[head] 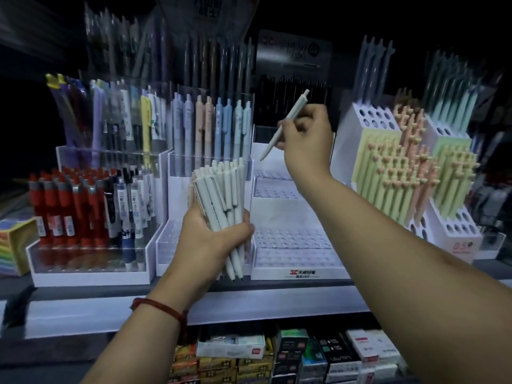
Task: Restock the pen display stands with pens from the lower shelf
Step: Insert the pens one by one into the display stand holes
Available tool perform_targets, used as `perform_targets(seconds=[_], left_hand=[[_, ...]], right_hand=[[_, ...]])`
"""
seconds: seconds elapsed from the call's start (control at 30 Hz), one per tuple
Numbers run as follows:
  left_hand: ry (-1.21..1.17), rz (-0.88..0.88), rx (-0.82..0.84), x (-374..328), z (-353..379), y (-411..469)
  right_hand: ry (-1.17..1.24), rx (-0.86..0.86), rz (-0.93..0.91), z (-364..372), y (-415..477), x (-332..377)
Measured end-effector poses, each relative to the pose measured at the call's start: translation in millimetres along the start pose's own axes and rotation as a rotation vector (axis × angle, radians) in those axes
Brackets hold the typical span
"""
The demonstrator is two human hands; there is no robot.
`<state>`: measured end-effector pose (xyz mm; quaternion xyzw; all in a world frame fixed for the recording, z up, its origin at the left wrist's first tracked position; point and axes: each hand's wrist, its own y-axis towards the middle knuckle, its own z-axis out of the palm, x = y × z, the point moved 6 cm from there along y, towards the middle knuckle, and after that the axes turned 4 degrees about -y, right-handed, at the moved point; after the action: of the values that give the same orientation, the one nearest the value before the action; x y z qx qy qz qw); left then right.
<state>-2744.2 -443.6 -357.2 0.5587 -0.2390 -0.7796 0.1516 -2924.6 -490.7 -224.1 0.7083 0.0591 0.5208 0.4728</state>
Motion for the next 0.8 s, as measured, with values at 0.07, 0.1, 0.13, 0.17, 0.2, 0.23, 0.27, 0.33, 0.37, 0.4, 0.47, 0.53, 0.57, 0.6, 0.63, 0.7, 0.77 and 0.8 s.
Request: perform_targets(seconds=[0.07, 0.1, 0.13, 0.17, 0.2, 0.23, 0.27, 0.33, 0.37, 0.4, 0.47, 0.53, 0.57, 0.6, 0.63, 0.7, 0.77, 0.8], left_hand=[[-0.027, -0.007, -0.008, 2.5, -1.1, 2.8], [-0.03, -0.009, 0.007, 3.4, 0.0, 3.6], [-0.026, -0.009, 0.028, 4.6, 1.9, 4.1], [-0.021, -0.011, 0.048, 5.8, 3.8, 4.0], [-0.015, -0.012, 0.057, 7.5, 4.6, 4.1], [-0.011, -0.015, 0.059, 9.0, 4.8, 4.1], [-0.01, -0.016, 0.057, 10.3, 4.6, 4.2], [-0.022, -0.016, 0.057, 12.0, 3.5, 3.7], [-0.028, -0.017, 0.056, 12.2, 2.8, 3.3], [-0.032, -0.018, 0.054, 12.4, 2.5, 3.0], [-0.034, -0.015, 0.056, 11.9, 2.2, 2.4], [-0.035, -0.011, 0.059, 10.7, 3.0, 1.8], [-0.033, -0.011, 0.059, 10.2, 3.2, 1.8], [-0.029, -0.011, 0.057, 9.7, 3.4, 2.2], [-0.025, -0.012, 0.055, 9.5, 3.3, 2.6], [-0.018, -0.017, 0.048, 10.2, 2.6, 4.1], [-0.011, -0.027, 0.043, 11.1, 1.8, 5.0], [-0.007, -0.031, 0.041, 11.2, 1.6, 5.0]], right_hand=[[-0.02, 0.006, 0.01, 9.1, 12.0, -3.2], [-0.057, 0.033, 0.011, 14.5, 16.0, -5.7], [-0.106, 0.069, 0.011, 19.9, 19.4, -9.6], [-0.158, 0.104, 0.007, 25.0, 21.8, -13.3], [-0.201, 0.134, 0.005, 28.8, 22.9, -16.4], [-0.224, 0.16, 0.014, 31.5, 23.7, -19.5], [-0.233, 0.185, 0.029, 33.7, 24.1, -22.0], [-0.267, 0.262, 0.065, 38.9, 24.5, -27.4], [-0.303, 0.31, 0.084, 41.8, 23.2, -29.7], [-0.348, 0.344, 0.096, 43.9, 21.4, -31.6], [-0.429, 0.36, 0.097, 45.4, 19.9, -34.8], [-0.467, 0.343, 0.107, 43.6, 18.9, -36.6], [-0.482, 0.335, 0.111, 43.1, 18.8, -36.8], [-0.5, 0.33, 0.11, 42.7, 19.1, -36.5], [-0.519, 0.331, 0.106, 43.1, 19.6, -35.8], [-0.557, 0.342, 0.092, 46.0, 21.5, -34.6], [-0.598, 0.363, 0.089, 50.3, 25.2, -35.3], [-0.612, 0.377, 0.093, 52.6, 27.3, -36.3]])
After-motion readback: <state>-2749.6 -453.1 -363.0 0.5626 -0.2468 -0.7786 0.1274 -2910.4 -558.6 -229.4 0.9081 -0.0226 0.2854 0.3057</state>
